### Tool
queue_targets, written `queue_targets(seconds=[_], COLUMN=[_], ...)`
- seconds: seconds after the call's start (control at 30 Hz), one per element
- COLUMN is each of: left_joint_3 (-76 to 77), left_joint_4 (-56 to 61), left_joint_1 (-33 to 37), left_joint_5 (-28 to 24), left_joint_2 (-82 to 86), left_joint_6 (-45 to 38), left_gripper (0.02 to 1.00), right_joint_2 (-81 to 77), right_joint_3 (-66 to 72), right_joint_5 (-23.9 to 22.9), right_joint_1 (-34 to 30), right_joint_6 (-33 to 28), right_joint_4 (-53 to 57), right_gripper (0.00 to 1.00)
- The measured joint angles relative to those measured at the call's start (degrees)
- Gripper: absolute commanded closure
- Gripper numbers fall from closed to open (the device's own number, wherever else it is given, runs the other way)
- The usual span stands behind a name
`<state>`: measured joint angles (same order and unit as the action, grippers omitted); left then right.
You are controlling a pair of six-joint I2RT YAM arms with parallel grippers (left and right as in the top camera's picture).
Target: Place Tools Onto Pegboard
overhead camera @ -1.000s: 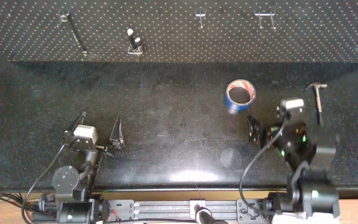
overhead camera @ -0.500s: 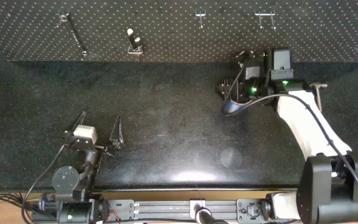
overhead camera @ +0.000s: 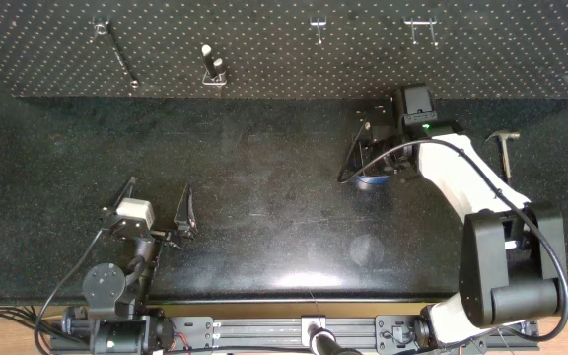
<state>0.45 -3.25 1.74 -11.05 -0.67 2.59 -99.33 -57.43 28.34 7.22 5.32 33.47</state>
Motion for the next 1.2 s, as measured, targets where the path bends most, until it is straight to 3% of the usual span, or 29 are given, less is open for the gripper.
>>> queue_targets(seconds=[0.13,0.17,0.2,0.23,0.27,0.37,0.47,1.2], left_joint_3=[0.0,0.0,0.0,0.0,0.0,0.0,0.0,0.0], left_joint_4=[0.0,0.0,0.0,0.0,0.0,0.0,0.0,0.0], left_joint_1=[0.0,0.0,0.0,0.0,0.0,0.0,0.0,0.0], left_joint_5=[0.0,0.0,0.0,0.0,0.0,0.0,0.0,0.0], left_joint_2=[0.0,0.0,0.0,0.0,-0.1,-0.1,-0.1,-0.1], left_joint_6=[0.0,0.0,0.0,0.0,0.0,0.0,0.0,0.0], left_gripper=[0.025,0.025,0.025,0.025,0.025,0.025,0.025,0.025], right_joint_2=[2.0,3.6,9.7,14.6,22.0,29.4,29.9,9.4], right_joint_3=[-1.1,0.2,6.5,8.6,14.3,15.8,15.4,-1.1], right_joint_5=[-1.8,-2.9,-6.6,-8.6,-14.2,-19.2,-21.0,-22.5], right_joint_1=[0.0,0.5,2.3,3.7,6.9,10.8,13.8,19.6], right_joint_6=[1.6,2.8,7.1,10.8,16.9,23.8,26.0,28.1], right_joint_4=[-2.0,-7.7,-21.6,-25.1,-34.6,-44.9,-56.3,-62.7], right_gripper=[0.925,0.925,0.925,0.925,0.925,0.923,0.925,0.925])
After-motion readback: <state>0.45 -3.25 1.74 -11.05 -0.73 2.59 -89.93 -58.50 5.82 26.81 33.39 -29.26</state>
